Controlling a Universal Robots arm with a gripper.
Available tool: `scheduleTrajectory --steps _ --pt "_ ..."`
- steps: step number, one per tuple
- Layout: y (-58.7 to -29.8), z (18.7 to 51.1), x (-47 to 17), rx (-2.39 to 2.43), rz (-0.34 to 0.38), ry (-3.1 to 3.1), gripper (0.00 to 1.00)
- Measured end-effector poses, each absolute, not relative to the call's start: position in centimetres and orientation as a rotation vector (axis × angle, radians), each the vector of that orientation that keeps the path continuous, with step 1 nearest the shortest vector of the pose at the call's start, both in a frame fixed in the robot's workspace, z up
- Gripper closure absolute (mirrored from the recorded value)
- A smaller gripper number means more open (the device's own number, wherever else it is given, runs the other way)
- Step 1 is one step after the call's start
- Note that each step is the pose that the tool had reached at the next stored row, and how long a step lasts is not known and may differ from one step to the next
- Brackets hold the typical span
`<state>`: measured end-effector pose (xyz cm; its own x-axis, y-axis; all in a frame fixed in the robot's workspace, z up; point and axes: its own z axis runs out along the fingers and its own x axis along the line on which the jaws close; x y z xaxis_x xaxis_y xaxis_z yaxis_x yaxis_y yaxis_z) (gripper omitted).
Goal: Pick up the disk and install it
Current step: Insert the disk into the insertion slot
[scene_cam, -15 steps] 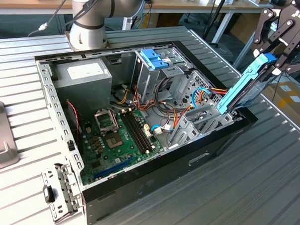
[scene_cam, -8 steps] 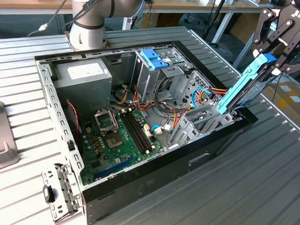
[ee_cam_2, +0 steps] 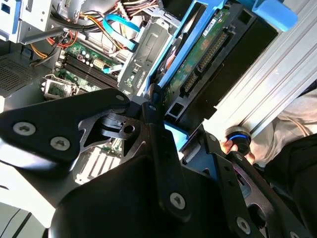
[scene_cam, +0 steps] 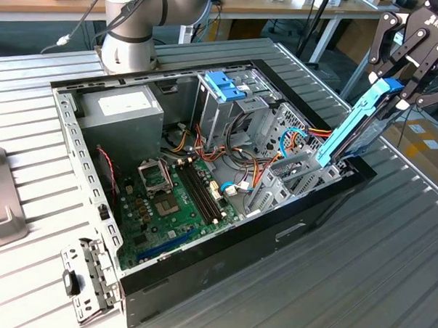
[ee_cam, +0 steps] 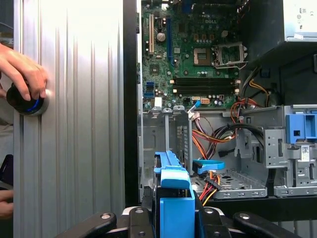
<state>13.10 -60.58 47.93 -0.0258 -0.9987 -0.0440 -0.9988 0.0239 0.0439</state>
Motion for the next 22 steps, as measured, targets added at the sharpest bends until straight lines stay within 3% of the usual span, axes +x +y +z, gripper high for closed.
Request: scheduleTrajectory --steps 22 --pt "-60.58 47.92 12.5 -2.192 0.098 2.247 0.63"
